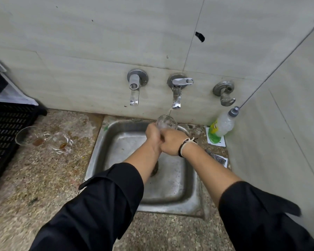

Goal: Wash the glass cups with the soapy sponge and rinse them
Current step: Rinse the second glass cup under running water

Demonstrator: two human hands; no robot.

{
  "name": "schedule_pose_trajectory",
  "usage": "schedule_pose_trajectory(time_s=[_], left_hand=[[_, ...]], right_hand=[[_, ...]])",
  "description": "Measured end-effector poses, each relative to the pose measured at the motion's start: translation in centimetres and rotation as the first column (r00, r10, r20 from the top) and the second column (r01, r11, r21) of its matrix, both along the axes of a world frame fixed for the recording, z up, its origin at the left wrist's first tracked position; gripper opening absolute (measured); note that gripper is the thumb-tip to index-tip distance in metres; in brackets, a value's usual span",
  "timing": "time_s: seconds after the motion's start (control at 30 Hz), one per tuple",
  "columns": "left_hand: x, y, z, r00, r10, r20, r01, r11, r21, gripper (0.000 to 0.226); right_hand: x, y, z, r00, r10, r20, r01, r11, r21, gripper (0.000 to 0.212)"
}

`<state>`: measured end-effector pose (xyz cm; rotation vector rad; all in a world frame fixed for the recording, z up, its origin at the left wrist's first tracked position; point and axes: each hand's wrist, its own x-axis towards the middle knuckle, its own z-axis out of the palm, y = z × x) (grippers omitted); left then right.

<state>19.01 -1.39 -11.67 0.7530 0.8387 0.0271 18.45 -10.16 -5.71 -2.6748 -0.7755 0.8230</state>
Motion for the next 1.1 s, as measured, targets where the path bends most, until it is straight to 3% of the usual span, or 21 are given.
schedule_pose_trajectory(time_s=[0.1,0.2,0.3,0.43,0.6,0.77,0.87,0.97,1.1], left_hand=[[-0.1,0.5,0.2,0.996,0.006,-0.084,-0.003,0.999,0.044,0.042],[-0.5,-0.1,0.7,0.992,-0.055,-0.117,0.067,0.992,0.104,0.038],[-0.9,-0.3,1.5,0.999,-0.045,0.030,0.046,0.999,-0.014,0.037],[-0.6,1.1,1.3,0.972,-0.124,0.202,0.157,0.975,-0.159,0.038],[-1.0,3.4,0.9,0.857,-0.446,0.258,0.512,0.798,-0.318,0.077],[-1.1,2.5,1.3,0.832,-0.511,0.218,0.549,0.697,-0.462,0.089],[-1.1,2.7,1.2,0.856,-0.475,0.204,0.514,0.741,-0.431,0.081],[-0.6,1.9,1.9,0.922,-0.349,0.170,0.387,0.855,-0.346,0.065],[0.7,1.3,2.4,0.975,-0.170,0.142,0.197,0.960,-0.201,0.032]], right_hand=[[-0.3,0.6,-0.4,1.000,-0.009,-0.018,0.010,1.000,0.018,0.044],[0.2,0.8,-0.2,1.000,0.011,-0.015,-0.011,1.000,-0.009,0.039],[0.7,0.7,0.0,0.996,0.044,0.079,-0.040,0.998,-0.049,0.042],[2.7,-0.9,1.8,0.925,0.245,0.289,-0.209,0.966,-0.151,0.030],[5.3,-3.1,3.8,0.759,0.550,0.348,-0.419,0.822,-0.387,0.023],[5.8,-2.7,3.6,0.725,0.549,0.417,-0.405,0.829,-0.387,0.026],[5.2,-3.6,2.9,0.699,0.570,0.431,-0.438,0.818,-0.373,0.035],[4.4,-3.6,2.1,0.694,0.546,0.469,-0.407,0.835,-0.370,0.028],[2.1,-2.1,1.6,0.801,0.333,0.497,-0.221,0.937,-0.271,0.031]])
